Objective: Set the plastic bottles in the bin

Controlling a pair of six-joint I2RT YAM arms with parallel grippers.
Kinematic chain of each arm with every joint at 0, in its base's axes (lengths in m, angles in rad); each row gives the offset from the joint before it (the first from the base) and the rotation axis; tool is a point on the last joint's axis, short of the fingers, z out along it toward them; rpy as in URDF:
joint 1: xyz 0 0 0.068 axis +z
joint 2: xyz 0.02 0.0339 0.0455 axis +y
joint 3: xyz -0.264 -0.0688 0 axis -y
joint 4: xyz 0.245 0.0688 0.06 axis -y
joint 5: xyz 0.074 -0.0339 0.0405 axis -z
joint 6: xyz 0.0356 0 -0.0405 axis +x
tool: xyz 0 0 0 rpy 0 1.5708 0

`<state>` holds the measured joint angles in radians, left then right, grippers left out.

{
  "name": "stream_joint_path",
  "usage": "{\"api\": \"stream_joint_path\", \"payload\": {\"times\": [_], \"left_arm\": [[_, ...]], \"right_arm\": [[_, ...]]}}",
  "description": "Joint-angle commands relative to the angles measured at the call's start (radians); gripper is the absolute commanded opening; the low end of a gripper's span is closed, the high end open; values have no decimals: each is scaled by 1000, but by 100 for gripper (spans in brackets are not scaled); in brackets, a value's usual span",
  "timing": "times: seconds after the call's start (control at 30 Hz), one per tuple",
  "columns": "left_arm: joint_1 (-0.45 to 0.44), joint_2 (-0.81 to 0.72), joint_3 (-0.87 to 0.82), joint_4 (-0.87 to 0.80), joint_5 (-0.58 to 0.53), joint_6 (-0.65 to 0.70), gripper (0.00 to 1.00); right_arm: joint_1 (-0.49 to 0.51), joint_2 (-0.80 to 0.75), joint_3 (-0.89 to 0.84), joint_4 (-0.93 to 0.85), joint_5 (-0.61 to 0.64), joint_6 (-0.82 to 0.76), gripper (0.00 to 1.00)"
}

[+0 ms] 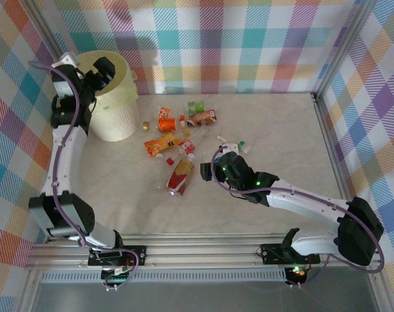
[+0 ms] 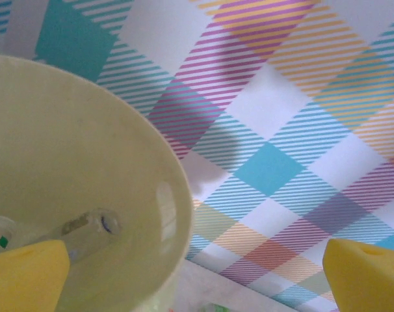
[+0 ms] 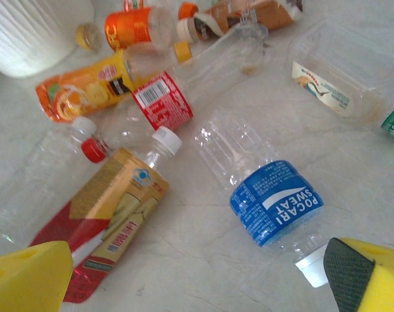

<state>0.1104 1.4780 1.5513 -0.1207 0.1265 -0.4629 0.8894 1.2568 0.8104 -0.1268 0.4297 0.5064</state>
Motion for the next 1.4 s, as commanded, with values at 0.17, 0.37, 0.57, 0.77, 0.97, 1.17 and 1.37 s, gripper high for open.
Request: {"api": "stream_joint_path", "payload": {"times": [0.17, 0.37, 0.57, 0.77, 0.97, 1.17, 1.37], "left_arm": [[-114, -235, -227, 115, -139, 100, 100], [-156, -372, -375, 88, -197, 83, 100], [-186, -501, -502, 11, -226, 88, 100], [-209, -615, -637, -68, -219, 34, 100], [-285, -697, -758, -108, -258, -33, 100], [-384, -703, -780, -143, -350, -43, 100], [-544, -591, -748, -145, -497, -58, 100]], "right_arm": [[-147, 104, 41, -69, -199, -274, 100], [-219, 179, 55, -52, -302, -382, 100], [-276, 278, 98, -68, -334, -471, 100], [-316, 360, 155, -100, -437, -552, 100], [-323, 461, 255, -190, -477, -597, 100], [-323, 523, 302, -211, -459, -580, 100], [-323, 576, 337, -227, -461, -561, 99]]}}
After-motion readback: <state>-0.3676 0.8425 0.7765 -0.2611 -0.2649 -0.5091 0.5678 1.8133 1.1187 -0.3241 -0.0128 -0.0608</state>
